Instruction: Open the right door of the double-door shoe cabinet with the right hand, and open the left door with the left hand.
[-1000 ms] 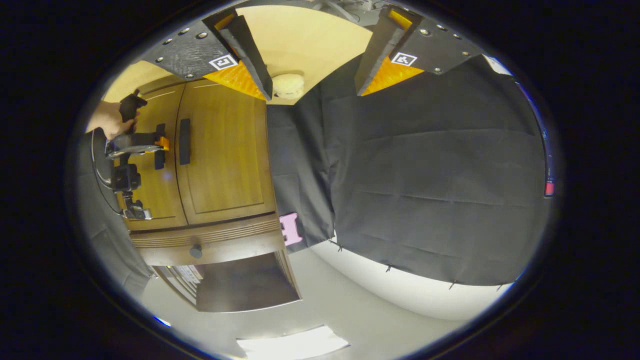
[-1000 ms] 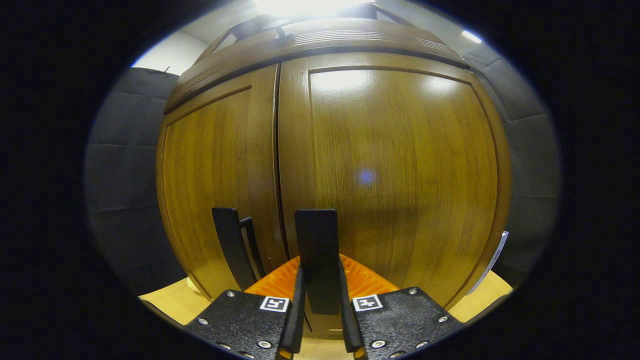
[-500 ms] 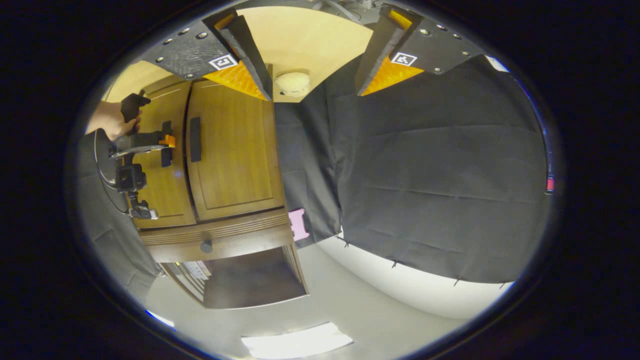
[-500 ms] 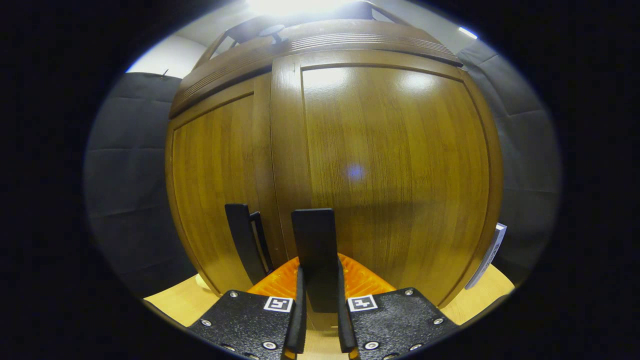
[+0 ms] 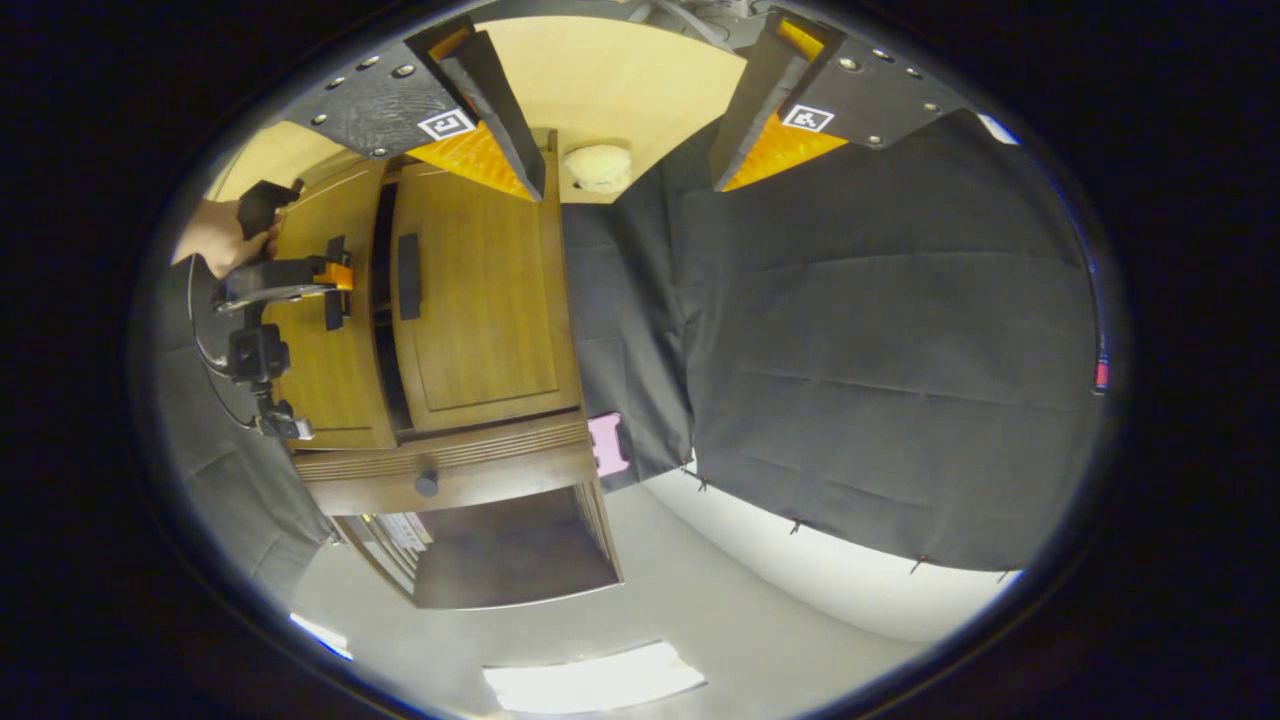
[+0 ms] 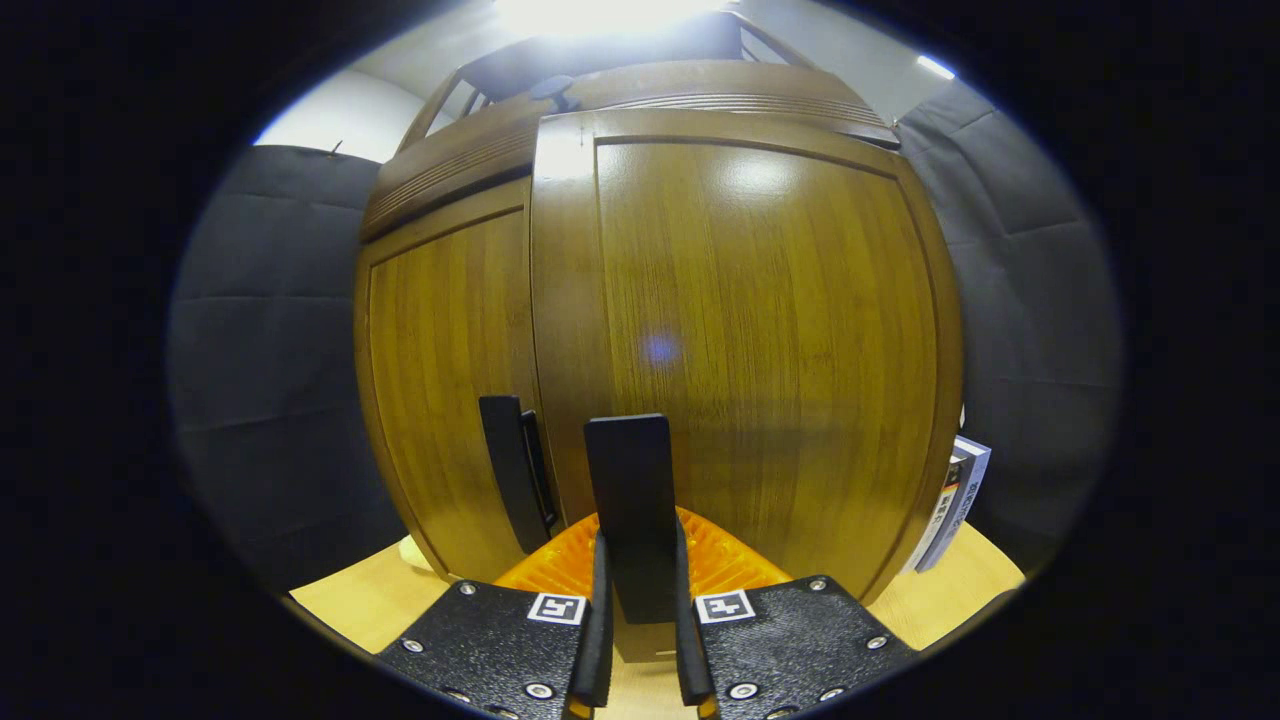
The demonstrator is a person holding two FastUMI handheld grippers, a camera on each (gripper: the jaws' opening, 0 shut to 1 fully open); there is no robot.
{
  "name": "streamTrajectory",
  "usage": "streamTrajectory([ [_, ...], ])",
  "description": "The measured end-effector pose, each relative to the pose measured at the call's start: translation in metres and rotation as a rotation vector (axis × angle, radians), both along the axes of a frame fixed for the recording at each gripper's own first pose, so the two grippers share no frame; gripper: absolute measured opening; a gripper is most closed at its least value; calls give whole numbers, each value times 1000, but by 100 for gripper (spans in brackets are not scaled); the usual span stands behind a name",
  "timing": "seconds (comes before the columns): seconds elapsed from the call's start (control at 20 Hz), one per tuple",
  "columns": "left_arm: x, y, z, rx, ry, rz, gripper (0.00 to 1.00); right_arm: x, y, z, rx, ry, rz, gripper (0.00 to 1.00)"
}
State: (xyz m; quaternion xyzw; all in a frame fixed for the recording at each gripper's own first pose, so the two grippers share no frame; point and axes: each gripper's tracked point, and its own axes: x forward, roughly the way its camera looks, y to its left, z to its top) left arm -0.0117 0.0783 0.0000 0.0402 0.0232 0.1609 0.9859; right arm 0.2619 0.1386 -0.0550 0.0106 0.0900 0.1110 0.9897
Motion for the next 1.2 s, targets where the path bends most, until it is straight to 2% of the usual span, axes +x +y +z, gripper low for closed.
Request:
streamTrajectory([
  [0.4,1,-4,4,-7,-14,-44,95,-28,-14,1,-4,-2,-14,27],
  [0.45,1,-5,4,-7,-17,-51,100,-32,-16,2,-3,-3,-16,27],
  [0.6,2,-6,4,-7,-24,-71,100,-39,-18,-1,-2,-2,-18,27],
  [0.65,3,-7,5,-8,-26,-77,95,-41,-19,-1,-3,-3,-18,27],
  [0.7,3,-7,5,-10,-29,-84,100,-46,-22,0,-4,-4,-18,26],
  [0.85,5,-9,7,-11,-38,-108,100,-68,-37,4,0,-2,-25,26],
  [0.9,5,-10,7,-10,-41,-116,95,-72,-42,4,-2,-4,-25,26],
  [1.05,7,-12,7,-13,-48,-142,95,-84,-53,7,-4,-7,-32,26],
  [1.1,8,-13,7,-14,-50,-151,100,-89,-57,7,0,-5,-35,25],
  [1.15,8,-14,7,-15,-51,-160,100,-93,-62,8,2,-3,-38,25],
  [1.2,8,-14,8,-16,-53,-170,95,-97,-67,9,2,-2,-42,25],
])
